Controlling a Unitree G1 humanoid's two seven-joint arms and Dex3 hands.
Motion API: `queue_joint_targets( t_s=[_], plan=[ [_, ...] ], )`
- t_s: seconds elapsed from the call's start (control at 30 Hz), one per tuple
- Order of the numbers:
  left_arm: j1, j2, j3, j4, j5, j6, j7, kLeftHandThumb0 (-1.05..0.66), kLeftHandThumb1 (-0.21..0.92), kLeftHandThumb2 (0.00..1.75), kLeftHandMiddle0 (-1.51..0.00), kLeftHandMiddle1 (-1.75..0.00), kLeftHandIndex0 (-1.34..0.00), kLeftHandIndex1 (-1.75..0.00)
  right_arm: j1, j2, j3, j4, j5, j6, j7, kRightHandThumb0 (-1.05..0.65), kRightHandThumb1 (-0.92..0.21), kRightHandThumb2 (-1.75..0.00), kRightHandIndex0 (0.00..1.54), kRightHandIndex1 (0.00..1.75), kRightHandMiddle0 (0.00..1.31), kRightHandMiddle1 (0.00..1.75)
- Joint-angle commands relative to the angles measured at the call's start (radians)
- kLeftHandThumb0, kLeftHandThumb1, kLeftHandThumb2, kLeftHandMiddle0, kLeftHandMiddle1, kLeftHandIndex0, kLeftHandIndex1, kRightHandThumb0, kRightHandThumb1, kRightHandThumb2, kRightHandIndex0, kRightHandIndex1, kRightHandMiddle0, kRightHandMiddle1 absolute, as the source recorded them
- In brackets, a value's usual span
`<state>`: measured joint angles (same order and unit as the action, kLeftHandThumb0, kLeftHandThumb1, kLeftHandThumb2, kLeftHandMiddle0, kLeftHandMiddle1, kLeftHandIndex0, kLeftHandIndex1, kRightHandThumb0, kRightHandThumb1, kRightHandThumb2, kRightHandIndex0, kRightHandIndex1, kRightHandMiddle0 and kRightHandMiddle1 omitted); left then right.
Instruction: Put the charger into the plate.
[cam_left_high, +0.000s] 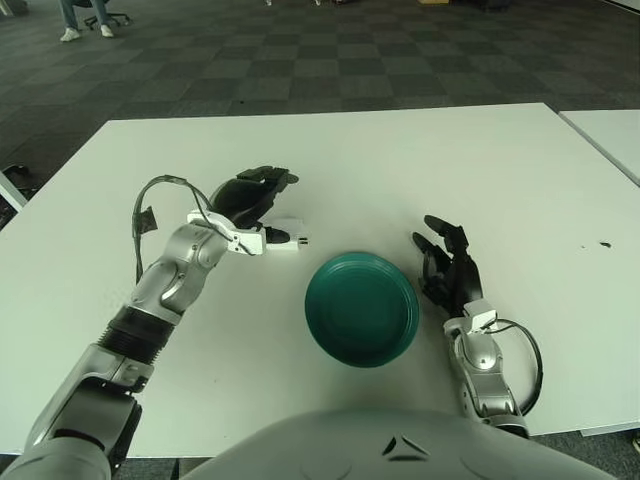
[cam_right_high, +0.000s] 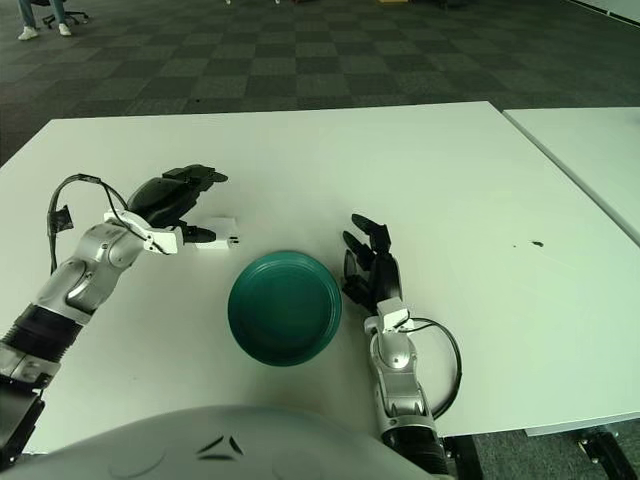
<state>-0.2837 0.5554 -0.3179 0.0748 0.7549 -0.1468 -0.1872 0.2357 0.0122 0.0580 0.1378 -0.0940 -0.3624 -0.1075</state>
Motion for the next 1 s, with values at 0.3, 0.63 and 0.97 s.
queue_joint_targets(
  t_s=[0.3,0.63,0.97],
  plan=[
    [-0.114,0.029,-0.052,0.160,-0.016,-0.072,-0.136,-1.05,0.92,0.35,-0.20,0.00,-0.04,-0.99,0.059,0.012,0.003,0.130,-0.004,0.064,-0.003,-0.73,-0.92,-0.77,0.57,0.03,0.02,0.88],
    [-0.176,-0.001,-0.085,0.306,-0.027,-0.133,-0.134,-1.02,0.92,0.28,-0.22,-0.01,-0.03,-0.93,0.051,0.020,-0.001,0.168,0.002,0.024,-0.013,-0.72,-0.92,-0.76,0.57,0.03,0.02,0.88],
    [-0.213,-0.035,-0.098,0.392,-0.037,-0.150,-0.134,-1.01,0.92,0.28,-0.23,-0.01,-0.03,-0.91,0.048,0.017,-0.003,0.184,0.003,0.009,-0.009,-0.72,-0.92,-0.75,0.59,0.04,0.02,0.88]
  ],
)
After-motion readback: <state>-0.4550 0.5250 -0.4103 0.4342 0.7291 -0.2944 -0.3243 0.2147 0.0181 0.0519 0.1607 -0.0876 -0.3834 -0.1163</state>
